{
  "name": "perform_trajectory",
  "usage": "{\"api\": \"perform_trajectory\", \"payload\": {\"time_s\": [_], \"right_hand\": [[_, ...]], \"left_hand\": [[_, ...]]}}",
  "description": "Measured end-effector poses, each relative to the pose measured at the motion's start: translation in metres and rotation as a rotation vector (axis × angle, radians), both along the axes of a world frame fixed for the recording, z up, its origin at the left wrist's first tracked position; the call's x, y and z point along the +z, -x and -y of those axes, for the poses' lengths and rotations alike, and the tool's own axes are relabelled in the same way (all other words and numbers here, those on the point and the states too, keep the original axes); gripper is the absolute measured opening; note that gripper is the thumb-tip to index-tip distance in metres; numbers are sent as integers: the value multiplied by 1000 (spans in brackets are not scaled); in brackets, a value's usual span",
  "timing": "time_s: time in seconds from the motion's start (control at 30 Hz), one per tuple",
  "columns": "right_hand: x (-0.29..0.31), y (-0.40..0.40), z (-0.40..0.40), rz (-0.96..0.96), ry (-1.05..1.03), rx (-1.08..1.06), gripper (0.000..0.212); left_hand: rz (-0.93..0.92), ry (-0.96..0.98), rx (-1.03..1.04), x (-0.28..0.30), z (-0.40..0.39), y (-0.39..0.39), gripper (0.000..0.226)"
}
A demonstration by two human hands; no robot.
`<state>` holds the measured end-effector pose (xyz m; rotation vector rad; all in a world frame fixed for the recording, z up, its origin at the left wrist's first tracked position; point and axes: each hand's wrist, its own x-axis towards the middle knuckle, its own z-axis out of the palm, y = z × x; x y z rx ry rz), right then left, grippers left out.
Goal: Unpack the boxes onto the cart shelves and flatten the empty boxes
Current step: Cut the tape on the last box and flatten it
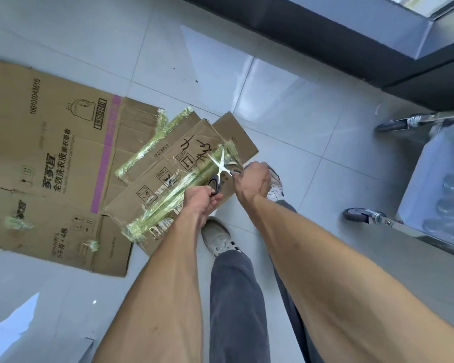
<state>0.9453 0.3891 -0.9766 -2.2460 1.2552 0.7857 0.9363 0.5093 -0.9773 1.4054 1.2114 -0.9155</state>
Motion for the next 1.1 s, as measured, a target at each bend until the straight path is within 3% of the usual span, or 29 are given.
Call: {"api": "perform_trajectory", "payload": {"time_s": [0.13,0.33,0.4,0.47,0.5,0.57,0.63,0.77,0.93,1.0,1.1], "right_hand": [[3,14,-19,130,76,158,14],[-13,22,-12,58,-186,4,31],[-17,26,-5,28,-224,31,38],[-20,32,-1,20,-181,64,42],[-21,33,1,16,-144,86,41],[-23,33,4,13,-76,156,39],[-24,35,6,35,-33,244,38],[-28,38,3,62,15,390,40],[-32,34,2,125,106,492,40],[-33,29,0,141,131,496,38],[-33,24,-6,138,157,454,38]], "left_hand": [[23,52,3,-5,-10,9,17],[68,103,-47,-20,-4,4,25],[122,33,-396,-27,-8,2,21],[270,-184,-870,-29,-16,-2,18],[353,-320,-1008,-30,-18,-5,17],[460,-603,-1086,-35,-24,-16,29],[433,-759,-1137,-43,-28,-30,53],[266,-707,-1401,-60,-29,-58,97],[202,-758,-1601,-61,-32,-69,129],[186,-747,-1586,-60,-29,-66,136],[231,-739,-1501,-61,-26,-69,127]]}}
